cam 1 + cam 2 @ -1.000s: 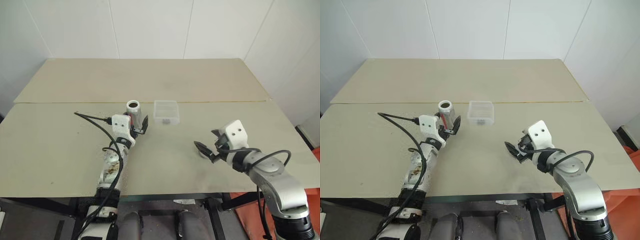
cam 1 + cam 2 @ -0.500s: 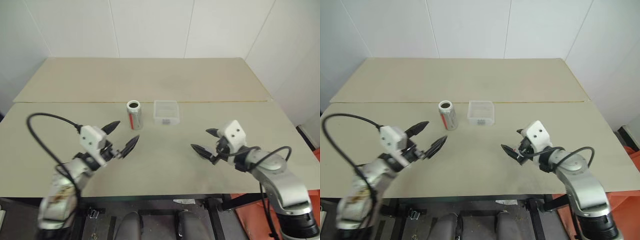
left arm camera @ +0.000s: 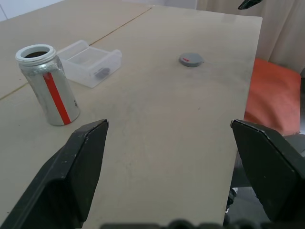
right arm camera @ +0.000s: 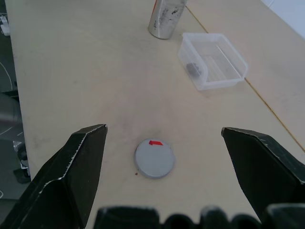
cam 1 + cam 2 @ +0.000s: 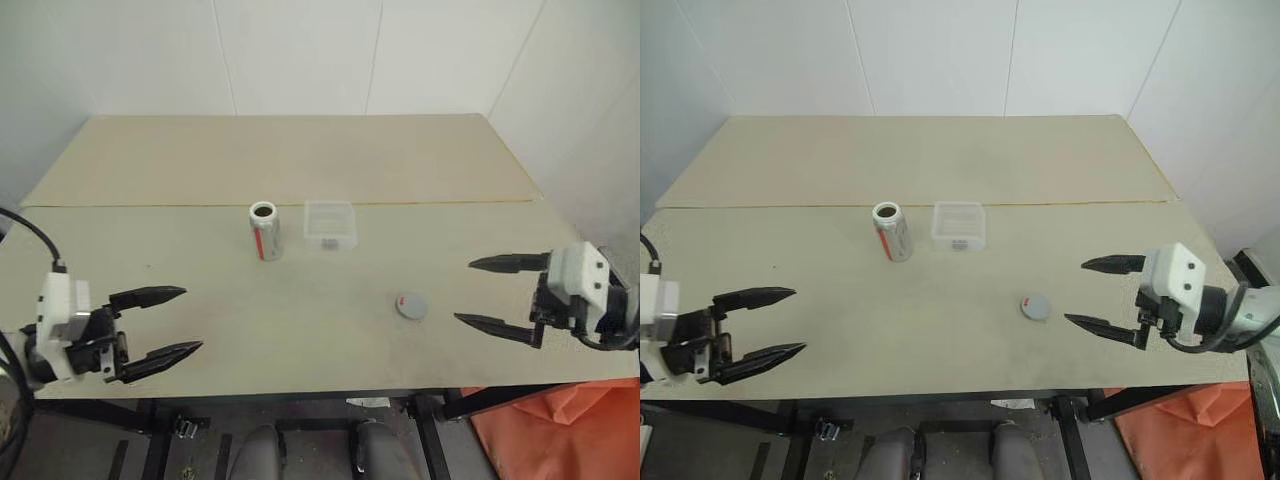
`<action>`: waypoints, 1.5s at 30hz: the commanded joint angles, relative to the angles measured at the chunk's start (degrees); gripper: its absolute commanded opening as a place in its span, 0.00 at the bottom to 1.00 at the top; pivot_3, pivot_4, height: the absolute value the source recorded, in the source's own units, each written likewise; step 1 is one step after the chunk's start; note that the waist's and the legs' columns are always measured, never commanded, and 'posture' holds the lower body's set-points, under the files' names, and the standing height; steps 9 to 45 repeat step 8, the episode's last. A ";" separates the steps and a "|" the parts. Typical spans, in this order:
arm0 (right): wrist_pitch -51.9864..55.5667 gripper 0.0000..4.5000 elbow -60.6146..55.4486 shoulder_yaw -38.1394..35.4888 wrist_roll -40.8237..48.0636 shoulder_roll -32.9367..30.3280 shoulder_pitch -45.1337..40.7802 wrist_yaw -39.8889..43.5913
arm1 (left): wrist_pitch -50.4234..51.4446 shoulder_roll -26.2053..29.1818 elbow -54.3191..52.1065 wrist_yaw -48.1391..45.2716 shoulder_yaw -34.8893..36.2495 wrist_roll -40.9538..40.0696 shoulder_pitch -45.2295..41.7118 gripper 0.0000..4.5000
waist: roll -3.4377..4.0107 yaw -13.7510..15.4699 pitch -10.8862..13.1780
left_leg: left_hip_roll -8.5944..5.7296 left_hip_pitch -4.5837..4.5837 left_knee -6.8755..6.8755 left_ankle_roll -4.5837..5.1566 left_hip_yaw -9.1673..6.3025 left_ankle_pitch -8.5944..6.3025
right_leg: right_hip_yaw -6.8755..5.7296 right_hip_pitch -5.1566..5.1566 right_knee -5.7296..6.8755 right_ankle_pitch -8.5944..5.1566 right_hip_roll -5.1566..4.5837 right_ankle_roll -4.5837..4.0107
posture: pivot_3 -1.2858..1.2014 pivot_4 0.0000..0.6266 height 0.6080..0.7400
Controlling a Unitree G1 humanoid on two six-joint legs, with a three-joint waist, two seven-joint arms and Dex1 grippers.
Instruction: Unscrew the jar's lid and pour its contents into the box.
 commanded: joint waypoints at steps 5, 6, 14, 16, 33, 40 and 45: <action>1.45 1.00 0.34 -0.81 1.84 -2.97 -1.89 0.78 | 0.74 1.32 0.23 -2.22 8.40 -0.72 2.53 0.99 | 0.00 -0.02 0.00 | 0.01 -0.03 -0.08 0.00 0.08 0.00 | 0.01 -0.08 -0.01 -0.03 -0.01 -0.04 | 0.52 0.24 1.00; 1.09 1.00 0.83 -0.02 1.42 -3.03 -2.63 0.70 | 0.60 1.10 -0.10 -1.90 8.88 -0.36 2.96 0.99 | 0.00 -0.03 0.00 | 0.01 -0.03 -0.09 0.00 0.08 0.00 | 0.01 -0.08 -0.01 -0.03 -0.01 -0.05 | 0.52 0.24 1.00; 1.90 1.00 1.85 1.94 0.37 -3.29 -4.37 0.01 | 0.87 0.64 -1.09 -1.23 9.73 -0.21 4.04 0.99 | 0.00 -0.01 0.00 | 0.01 -0.02 -0.09 0.00 0.10 0.00 | 0.01 -0.09 -0.02 -0.04 -0.02 -0.05 | 0.52 0.24 1.00; 1.90 1.00 1.85 1.94 0.37 -3.29 -4.37 0.01 | 0.87 0.64 -1.09 -1.23 9.73 -0.21 4.04 0.99 | 0.00 -0.01 0.00 | 0.01 -0.02 -0.09 0.00 0.10 0.00 | 0.01 -0.09 -0.02 -0.04 -0.02 -0.05 | 0.52 0.24 1.00; 1.90 1.00 1.85 1.94 0.37 -3.29 -4.37 0.01 | 0.87 0.64 -1.09 -1.23 9.73 -0.21 4.04 0.99 | 0.00 -0.01 0.00 | 0.01 -0.02 -0.09 0.00 0.10 0.00 | 0.01 -0.09 -0.02 -0.04 -0.02 -0.05 | 0.52 0.24 1.00; 1.90 1.00 1.85 1.94 0.37 -3.29 -4.37 0.01 | 0.87 0.64 -1.09 -1.23 9.73 -0.21 4.04 0.99 | 0.00 -0.01 0.00 | 0.01 -0.02 -0.09 0.00 0.10 0.00 | 0.01 -0.09 -0.02 -0.04 -0.02 -0.05 | 0.52 0.24 1.00; 1.90 1.00 1.85 1.94 0.37 -3.29 -4.37 0.01 | 0.87 0.64 -1.09 -1.23 9.73 -0.21 4.04 0.99 | 0.00 -0.01 0.00 | 0.01 -0.02 -0.09 0.00 0.10 0.00 | 0.01 -0.09 -0.02 -0.04 -0.02 -0.05 | 0.52 0.24 1.00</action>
